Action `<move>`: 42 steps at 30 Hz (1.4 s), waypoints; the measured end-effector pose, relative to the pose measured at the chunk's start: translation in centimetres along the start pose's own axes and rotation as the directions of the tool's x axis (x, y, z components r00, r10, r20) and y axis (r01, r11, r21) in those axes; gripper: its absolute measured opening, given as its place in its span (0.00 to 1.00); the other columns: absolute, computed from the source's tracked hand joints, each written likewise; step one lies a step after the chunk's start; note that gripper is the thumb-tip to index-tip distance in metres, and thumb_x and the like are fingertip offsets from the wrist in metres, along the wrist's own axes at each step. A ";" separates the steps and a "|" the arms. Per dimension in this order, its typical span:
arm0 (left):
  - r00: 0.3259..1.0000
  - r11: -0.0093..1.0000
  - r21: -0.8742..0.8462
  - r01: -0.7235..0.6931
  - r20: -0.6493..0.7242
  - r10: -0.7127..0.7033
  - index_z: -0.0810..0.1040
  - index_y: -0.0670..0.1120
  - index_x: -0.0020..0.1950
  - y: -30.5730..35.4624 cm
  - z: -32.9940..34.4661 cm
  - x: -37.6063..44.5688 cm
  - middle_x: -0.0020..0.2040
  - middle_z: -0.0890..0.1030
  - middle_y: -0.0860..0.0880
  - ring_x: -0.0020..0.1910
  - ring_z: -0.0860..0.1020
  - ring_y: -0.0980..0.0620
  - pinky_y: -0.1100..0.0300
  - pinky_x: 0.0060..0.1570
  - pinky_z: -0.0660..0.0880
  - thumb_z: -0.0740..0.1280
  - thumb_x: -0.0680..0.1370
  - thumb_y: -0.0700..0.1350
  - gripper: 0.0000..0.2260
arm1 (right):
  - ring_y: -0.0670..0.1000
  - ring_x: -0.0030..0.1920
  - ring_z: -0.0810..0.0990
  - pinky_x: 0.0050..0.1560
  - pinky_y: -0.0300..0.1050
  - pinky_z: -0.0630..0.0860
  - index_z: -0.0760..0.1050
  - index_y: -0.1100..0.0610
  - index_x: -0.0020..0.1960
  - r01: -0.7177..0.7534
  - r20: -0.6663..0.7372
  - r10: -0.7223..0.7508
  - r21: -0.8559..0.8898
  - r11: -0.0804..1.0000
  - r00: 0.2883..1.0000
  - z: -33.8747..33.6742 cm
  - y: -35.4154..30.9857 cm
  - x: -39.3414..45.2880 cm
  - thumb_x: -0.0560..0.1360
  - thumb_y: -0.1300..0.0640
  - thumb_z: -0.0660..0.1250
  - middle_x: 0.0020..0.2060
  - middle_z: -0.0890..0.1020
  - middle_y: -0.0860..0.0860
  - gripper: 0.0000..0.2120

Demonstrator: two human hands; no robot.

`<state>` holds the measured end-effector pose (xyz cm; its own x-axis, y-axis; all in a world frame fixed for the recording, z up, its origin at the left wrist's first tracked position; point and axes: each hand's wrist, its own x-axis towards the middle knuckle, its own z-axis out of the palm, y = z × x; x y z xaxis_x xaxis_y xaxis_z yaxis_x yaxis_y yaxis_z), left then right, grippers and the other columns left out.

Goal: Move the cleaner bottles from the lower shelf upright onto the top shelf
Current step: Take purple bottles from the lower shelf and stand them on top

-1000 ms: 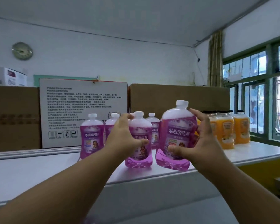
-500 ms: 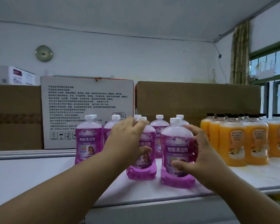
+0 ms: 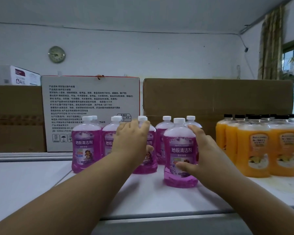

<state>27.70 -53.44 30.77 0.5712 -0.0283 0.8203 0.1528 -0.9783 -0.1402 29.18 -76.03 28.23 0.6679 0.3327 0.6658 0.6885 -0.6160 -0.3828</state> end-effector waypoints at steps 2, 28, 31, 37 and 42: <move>1.000 1.000 0.011 -0.002 -0.006 0.002 0.64 0.52 0.73 -0.1 0.3 0.0 0.61 0.74 0.46 0.61 0.74 0.45 0.50 0.65 0.64 0.71 0.70 0.65 0.37 | 0.45 0.53 0.75 0.52 0.42 0.78 0.46 0.37 0.75 -0.006 0.012 0.006 0.016 1.000 1.000 0.1 -0.1 0.3 0.67 0.44 0.78 0.63 0.70 0.47 0.50; 0.861 0.919 -0.386 0.080 0.491 0.132 0.69 0.58 0.66 3.0 -2.6 -8.4 0.61 0.75 0.55 0.58 0.70 0.54 0.54 0.58 0.70 0.60 0.75 0.66 0.23 | 0.58 0.60 0.77 0.56 0.56 0.80 0.38 0.37 0.74 -0.092 0.050 0.105 -0.219 0.971 0.993 3.3 0.3 4.8 0.67 0.49 0.78 0.67 0.67 0.56 0.55; 0.844 0.928 -0.366 0.070 0.517 0.140 0.70 0.58 0.64 3.1 -2.5 -8.5 0.59 0.75 0.55 0.56 0.68 0.55 0.54 0.57 0.68 0.58 0.75 0.66 0.22 | 0.58 0.61 0.77 0.55 0.57 0.79 0.37 0.37 0.74 -0.100 0.045 0.113 -0.225 0.969 0.993 3.8 0.5 5.2 0.68 0.49 0.78 0.67 0.66 0.56 0.55; 0.837 0.938 -0.340 0.068 0.531 0.132 0.72 0.57 0.63 3.3 -2.9 -8.5 0.59 0.75 0.54 0.57 0.69 0.53 0.54 0.57 0.69 0.58 0.76 0.65 0.20 | 0.58 0.63 0.76 0.58 0.57 0.78 0.35 0.40 0.76 -0.106 0.063 0.121 -0.209 0.972 0.991 4.0 0.4 5.3 0.70 0.49 0.76 0.69 0.65 0.57 0.55; 0.846 0.941 -0.327 0.085 0.523 0.105 0.73 0.57 0.63 3.4 -3.3 -8.4 0.59 0.76 0.55 0.56 0.70 0.53 0.53 0.57 0.70 0.59 0.77 0.64 0.19 | 0.58 0.65 0.74 0.60 0.58 0.76 0.34 0.41 0.77 -0.114 0.087 0.130 -0.170 0.979 0.988 3.9 0.3 5.0 0.70 0.47 0.76 0.71 0.64 0.57 0.55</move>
<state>20.72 -57.23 25.19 0.9208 -0.0196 0.3896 -0.0712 -0.9904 0.1186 33.86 -71.78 28.95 0.7738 0.3102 0.5523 0.5495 -0.7625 -0.3416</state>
